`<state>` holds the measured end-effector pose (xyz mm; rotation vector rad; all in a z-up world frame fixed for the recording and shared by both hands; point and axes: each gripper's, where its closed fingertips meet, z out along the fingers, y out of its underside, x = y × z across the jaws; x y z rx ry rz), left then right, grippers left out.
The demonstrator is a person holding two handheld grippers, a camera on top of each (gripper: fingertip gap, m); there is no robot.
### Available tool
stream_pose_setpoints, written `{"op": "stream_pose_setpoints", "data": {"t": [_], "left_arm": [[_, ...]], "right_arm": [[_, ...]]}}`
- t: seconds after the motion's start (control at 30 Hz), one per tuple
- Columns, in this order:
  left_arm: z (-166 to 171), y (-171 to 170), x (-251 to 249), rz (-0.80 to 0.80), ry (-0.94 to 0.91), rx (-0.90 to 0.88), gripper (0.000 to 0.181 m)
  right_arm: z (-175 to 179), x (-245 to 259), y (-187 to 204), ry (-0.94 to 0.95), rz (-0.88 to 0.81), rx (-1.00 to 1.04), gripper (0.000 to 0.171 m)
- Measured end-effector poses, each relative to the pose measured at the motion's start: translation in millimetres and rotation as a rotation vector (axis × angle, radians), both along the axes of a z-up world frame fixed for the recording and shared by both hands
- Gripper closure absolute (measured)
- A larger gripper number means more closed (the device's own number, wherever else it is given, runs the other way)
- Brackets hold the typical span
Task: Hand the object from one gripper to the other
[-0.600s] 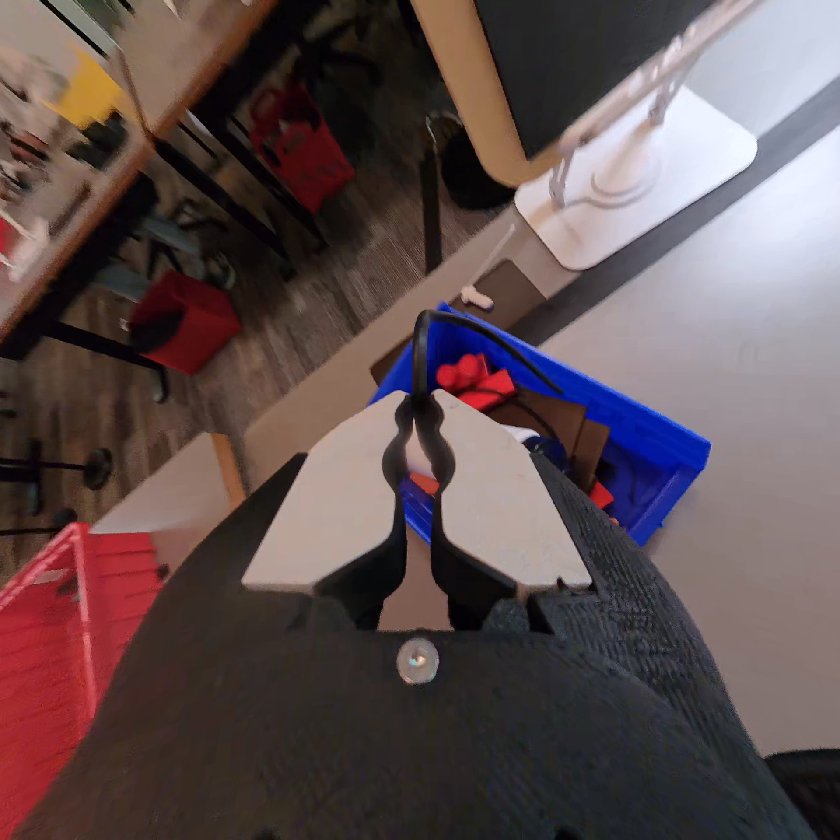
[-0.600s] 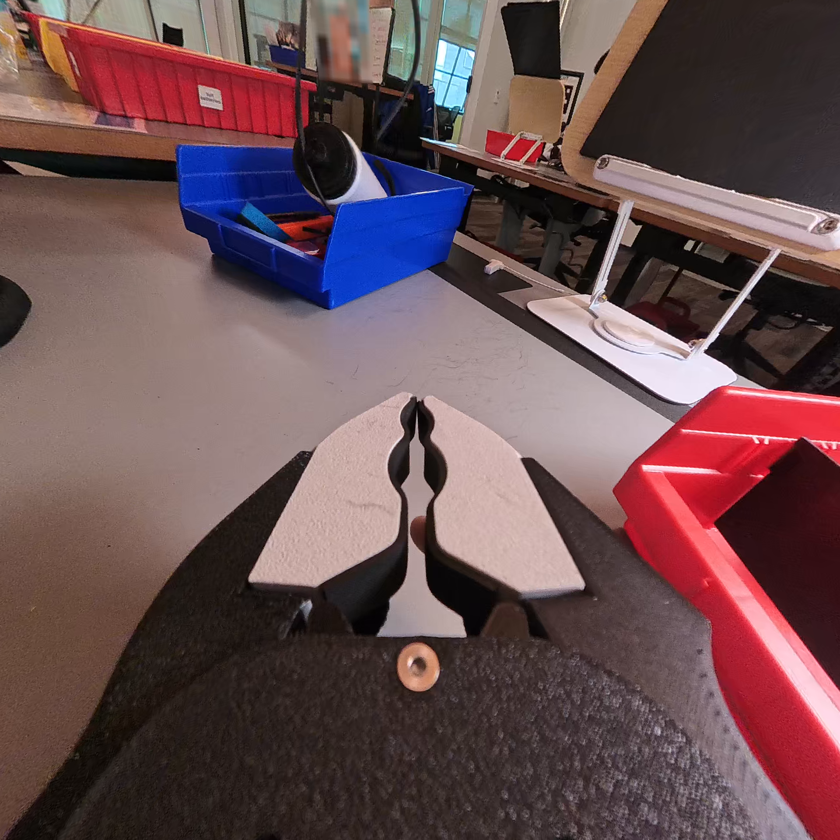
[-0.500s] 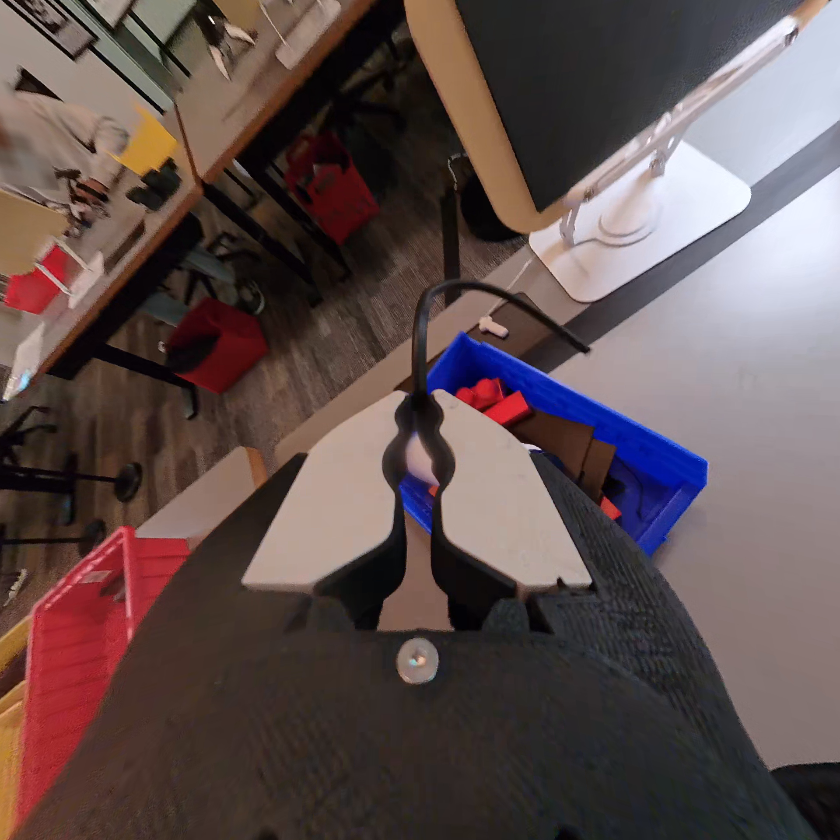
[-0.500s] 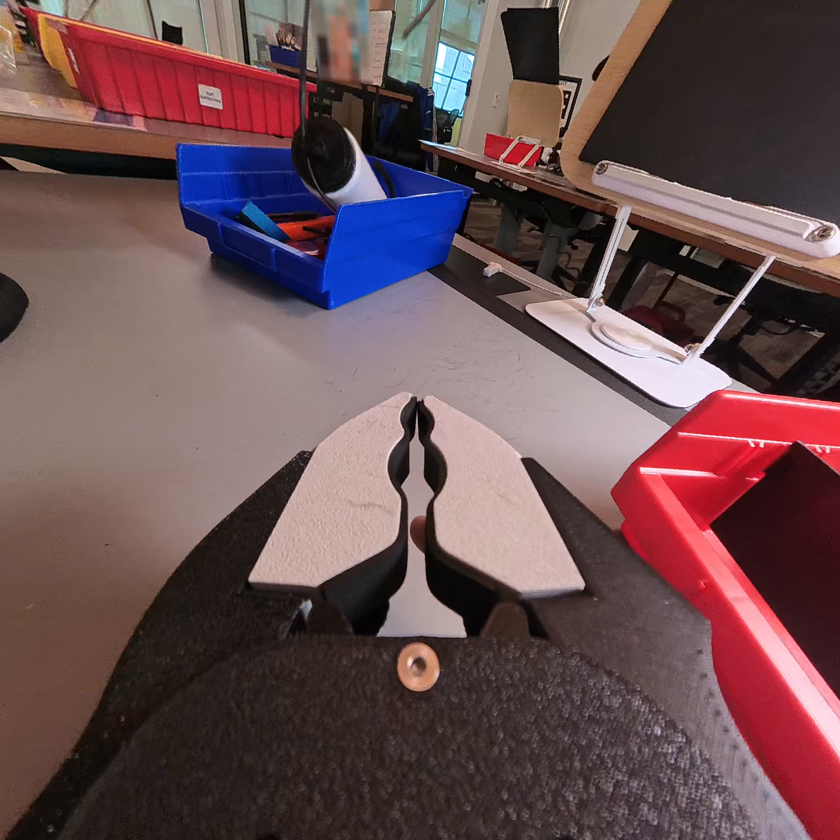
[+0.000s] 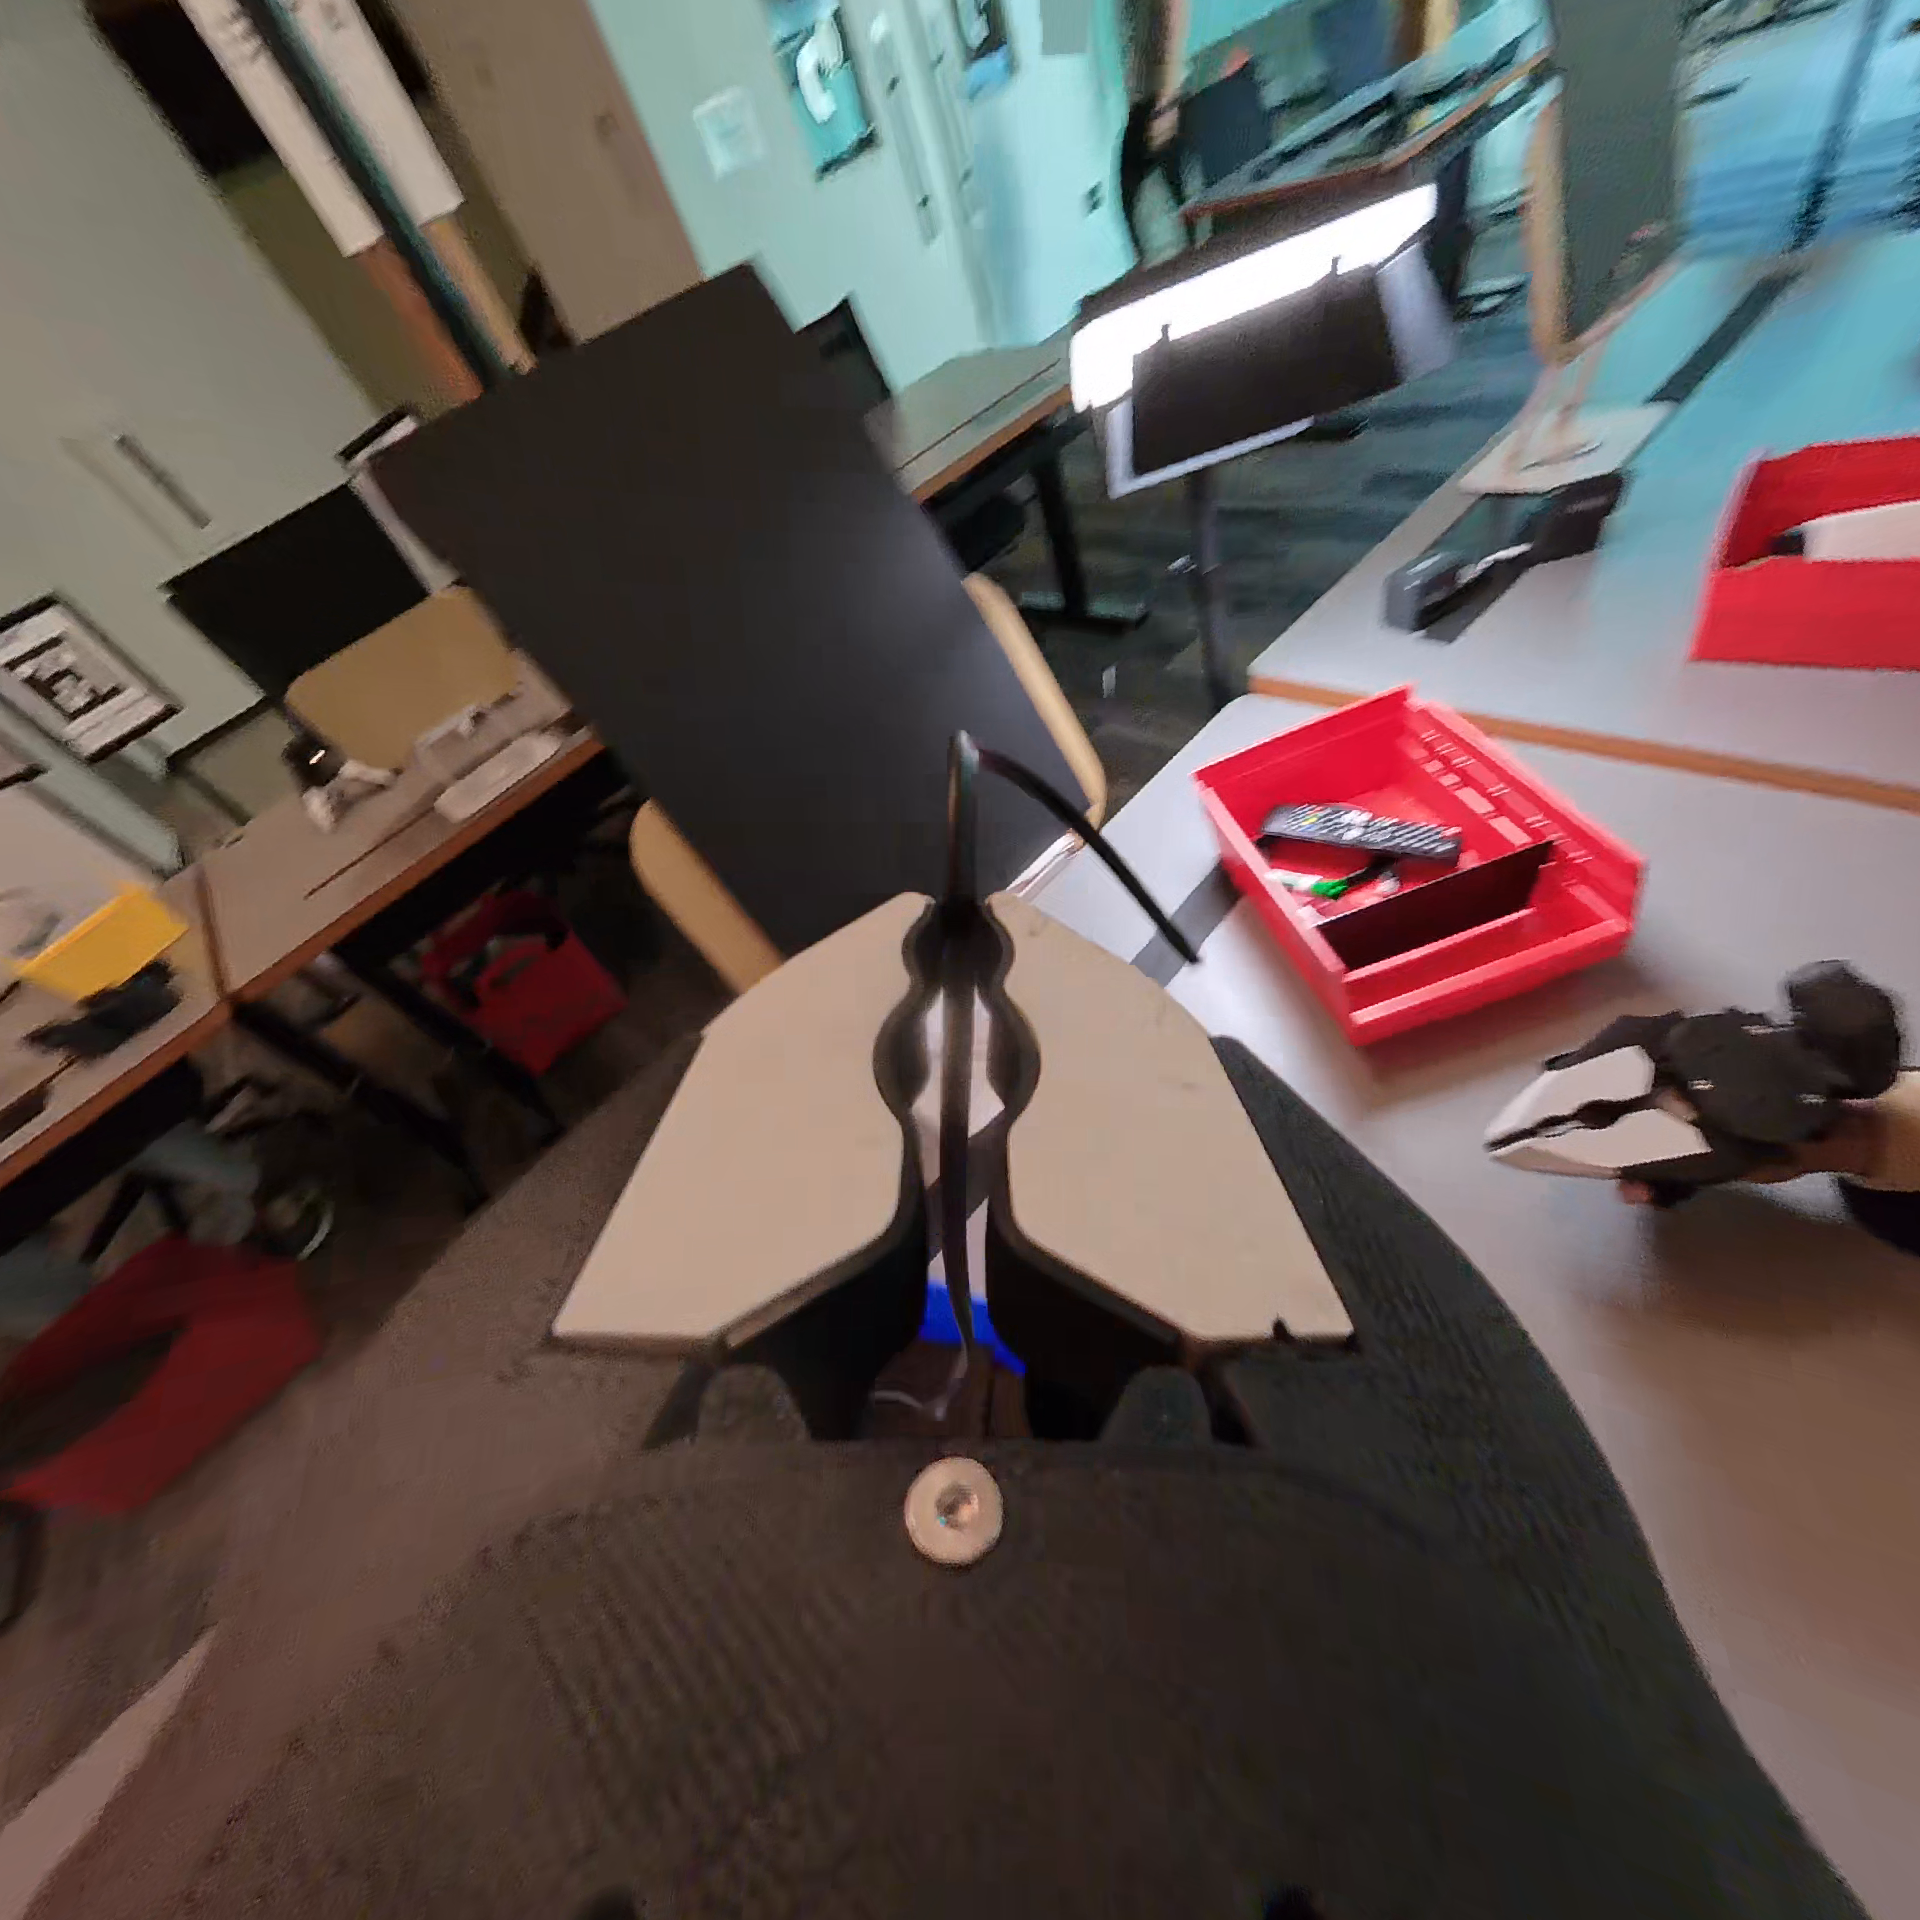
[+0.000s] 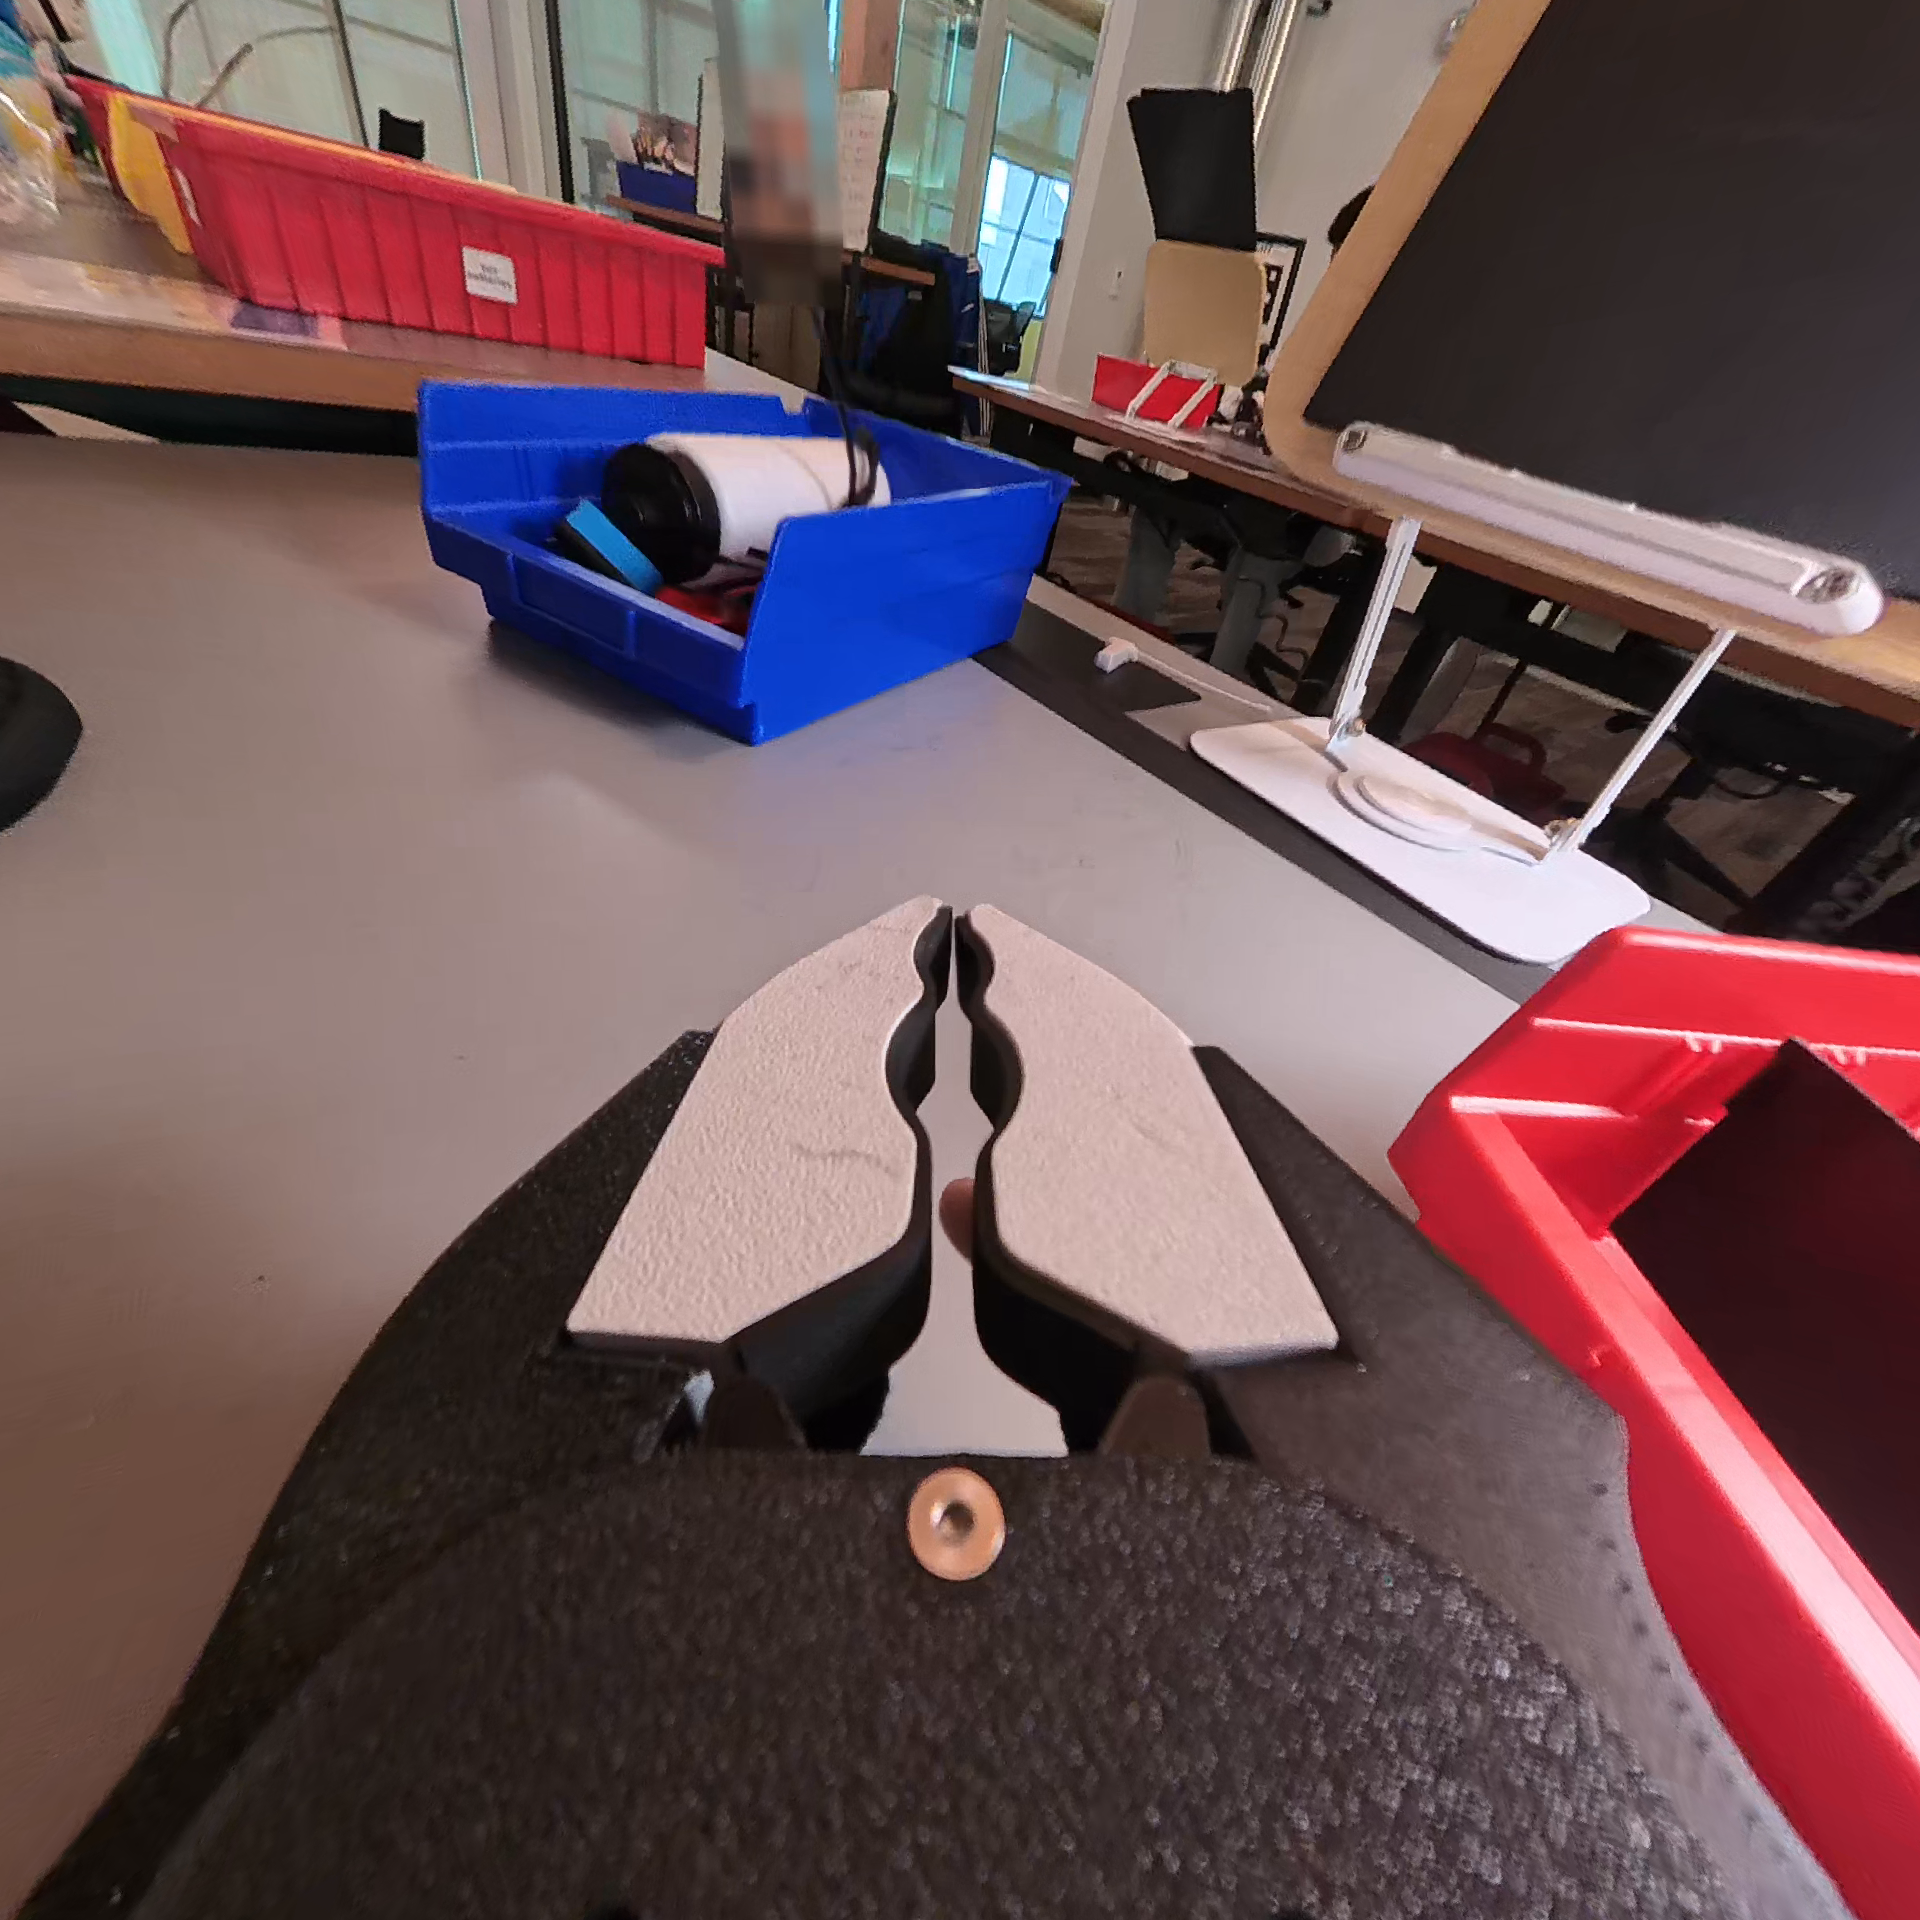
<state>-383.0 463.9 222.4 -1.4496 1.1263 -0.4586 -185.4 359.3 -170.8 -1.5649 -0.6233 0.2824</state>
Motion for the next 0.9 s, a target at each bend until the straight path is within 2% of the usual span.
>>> {"op": "stream_pose_setpoints", "data": {"t": [0.17, 0.33, 0.4, 0.43, 0.47, 0.5, 0.6, 0.67, 0.73, 0.8, 0.9], "left_arm": [[9, -72, 46, -0.247, -0.09, 0.017, 0.175], [10, -143, 93, -0.5, -0.19, -0.005, 0.175], [7, -162, 103, -0.562, -0.227, -0.001, 0.175], [6, -166, 104, -0.575, -0.245, 0.008, 0.175], [5, -166, 101, -0.575, -0.264, 0.016, 0.175], [4, -162, 94, -0.564, -0.287, 0.017, 0.175], [-9, -129, 55, -0.481, -0.375, -0.019, 0.175], [-40, -98, 26, -0.41, -0.419, -0.109, 0.175], [-95, -75, 9, -0.369, -0.43, -0.248, 0.175], [-165, -69, 8, -0.377, -0.436, -0.408, 0.176], [-271, -81, 31, -0.402, -0.442, -0.669, 0.176]], "right_arm": [[39, -14, -5, 0.041, 0.042, 0.091, 0.159], [97, -72, -6, 0.01, 0.134, 0.199, 0.115], [104, -113, -12, -0.009, 0.244, 0.17, 0.108], [100, -132, -16, -0.033, 0.306, 0.129, 0.118], [89, -146, -23, -0.107, 0.366, 0.091, 0.157], [83, -148, -25, -0.181, 0.375, 0.084, 0.171], [79, -105, -26, -0.369, 0.3, 0.071, 0.171], [72, -61, -37, -0.472, 0.292, -0.042, 0.171], [63, -12, -52, -0.58, 0.255, -0.169, 0.171], [59, 34, -67, -0.698, 0.197, -0.244, 0.171], [43, 86, -97, -0.778, 0.165, -0.464, 0.163]]}}
